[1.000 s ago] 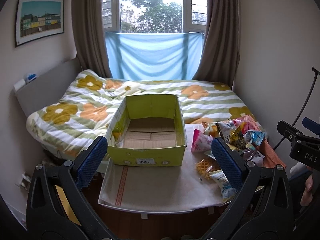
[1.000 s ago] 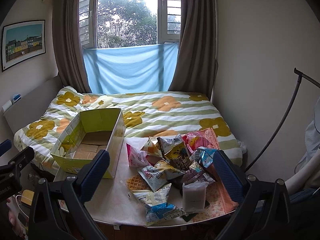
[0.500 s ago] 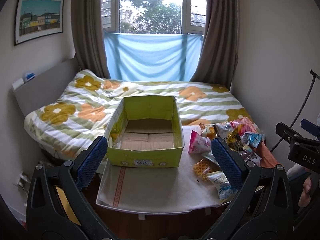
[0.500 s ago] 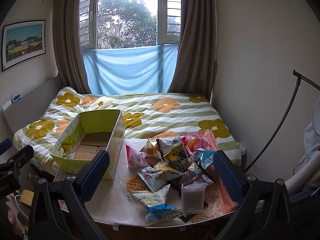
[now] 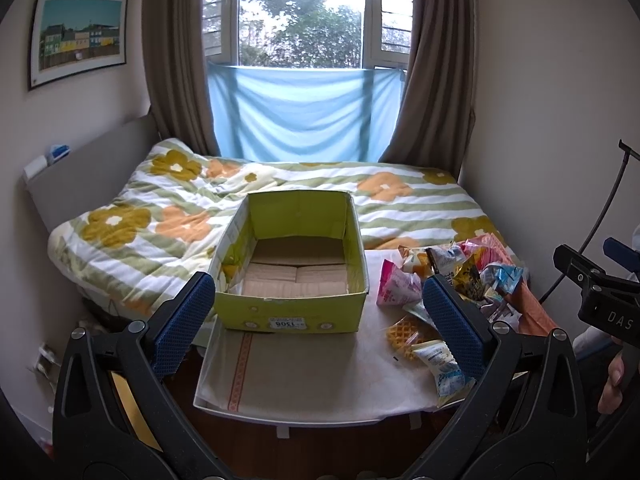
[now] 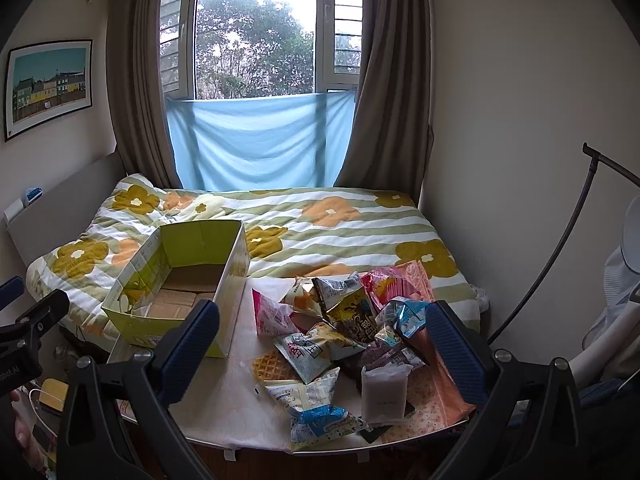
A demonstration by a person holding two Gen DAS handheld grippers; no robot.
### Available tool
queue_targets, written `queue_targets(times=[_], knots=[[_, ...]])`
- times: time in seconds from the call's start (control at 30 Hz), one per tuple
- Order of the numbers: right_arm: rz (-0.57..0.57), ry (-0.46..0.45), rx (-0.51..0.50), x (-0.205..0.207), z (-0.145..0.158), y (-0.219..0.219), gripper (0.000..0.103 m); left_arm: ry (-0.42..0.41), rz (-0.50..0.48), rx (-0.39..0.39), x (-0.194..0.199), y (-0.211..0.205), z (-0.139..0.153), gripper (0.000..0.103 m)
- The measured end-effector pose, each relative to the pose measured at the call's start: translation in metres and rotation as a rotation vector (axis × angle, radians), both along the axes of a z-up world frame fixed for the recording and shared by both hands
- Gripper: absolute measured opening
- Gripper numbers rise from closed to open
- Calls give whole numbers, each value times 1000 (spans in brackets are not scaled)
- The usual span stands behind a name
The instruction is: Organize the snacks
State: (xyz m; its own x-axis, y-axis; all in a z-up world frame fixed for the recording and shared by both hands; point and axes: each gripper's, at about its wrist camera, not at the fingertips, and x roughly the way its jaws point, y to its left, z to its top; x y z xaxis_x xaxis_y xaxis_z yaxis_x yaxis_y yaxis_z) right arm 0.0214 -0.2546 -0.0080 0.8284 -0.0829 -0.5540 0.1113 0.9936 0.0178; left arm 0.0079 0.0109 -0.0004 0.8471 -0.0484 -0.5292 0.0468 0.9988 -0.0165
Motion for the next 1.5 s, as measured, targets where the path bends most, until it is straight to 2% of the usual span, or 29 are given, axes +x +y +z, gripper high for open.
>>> queue_targets(times=[0.23, 0.37, 0.5, 0.63, 0.8, 0.93, 1.07, 1.27, 1.5], knots=[[-44, 11, 16, -18, -4, -11, 103, 45, -81, -12, 8, -5, -9, 103], [-80, 49, 0, -25, -18, -23, 103, 99, -134, -32, 16, -16, -31, 103], [-96, 93, 11, -25, -33, -46, 103, 178, -153, -68, 24, -34, -51, 103], [-95, 132, 28, -16, -55, -77, 103, 243, -159, -70, 31, -60, -71, 103], [-34, 212, 70, 4, -94, -111, 103, 366, -135, -121, 50, -104, -106, 103], [38, 291, 43, 20, -135, -124, 103, 453, -114, -128, 65, -135, -138, 103], [110, 357, 64, 39, -178, -134, 103, 533, -110, -132, 82, -166, -176, 103], [205, 389, 59, 55, -226, -129, 103, 617, -94, -149, 102, -197, -222, 102], [249, 396, 61, 65, -252, -126, 103, 680, -38, -181, 116, -202, -257, 94]])
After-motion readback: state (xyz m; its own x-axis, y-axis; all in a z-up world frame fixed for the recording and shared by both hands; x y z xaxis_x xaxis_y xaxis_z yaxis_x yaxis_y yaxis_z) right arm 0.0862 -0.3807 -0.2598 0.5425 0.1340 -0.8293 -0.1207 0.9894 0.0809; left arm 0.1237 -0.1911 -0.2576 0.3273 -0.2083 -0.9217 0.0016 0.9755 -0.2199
